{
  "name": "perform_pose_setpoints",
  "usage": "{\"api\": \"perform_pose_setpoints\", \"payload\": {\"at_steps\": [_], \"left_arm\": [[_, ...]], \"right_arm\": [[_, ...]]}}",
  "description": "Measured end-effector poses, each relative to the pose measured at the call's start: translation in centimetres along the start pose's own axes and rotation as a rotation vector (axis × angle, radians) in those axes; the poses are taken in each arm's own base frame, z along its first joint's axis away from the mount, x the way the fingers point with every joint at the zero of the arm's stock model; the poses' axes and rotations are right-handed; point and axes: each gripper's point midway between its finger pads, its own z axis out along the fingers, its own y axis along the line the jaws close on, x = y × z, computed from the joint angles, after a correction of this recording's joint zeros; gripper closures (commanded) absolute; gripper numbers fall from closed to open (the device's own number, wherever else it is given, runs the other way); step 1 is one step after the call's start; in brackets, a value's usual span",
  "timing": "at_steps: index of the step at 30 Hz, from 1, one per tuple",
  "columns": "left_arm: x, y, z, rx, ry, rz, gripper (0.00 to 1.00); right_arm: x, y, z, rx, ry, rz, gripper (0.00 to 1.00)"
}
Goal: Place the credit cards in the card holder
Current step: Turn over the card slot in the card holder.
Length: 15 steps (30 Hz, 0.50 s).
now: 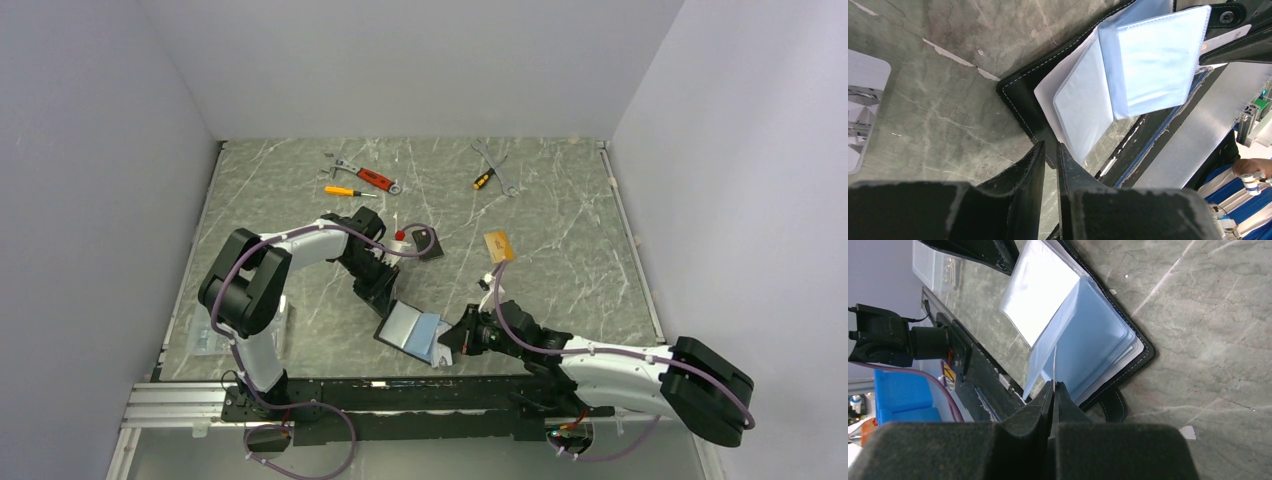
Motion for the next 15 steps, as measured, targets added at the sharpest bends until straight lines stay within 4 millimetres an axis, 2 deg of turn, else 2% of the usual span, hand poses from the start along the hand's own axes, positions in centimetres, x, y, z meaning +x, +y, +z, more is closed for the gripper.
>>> {"api": "perform_pose_setpoints", "payload": {"at_steps": [6,15], "left_arm": [[0.1,-0.4,-0.1,0.030,-0.001,-0.004,0.78],[-0.5,-1.0,-0.8,0.083,-0.024,-0.023,0.63]], "right_arm": [[-0.3,0.6,0.5,-0.004,0.012,-0.015,1.00],[-0.9,1.6,1.9,-0.021,0.031,-0.028,1.00]]}}
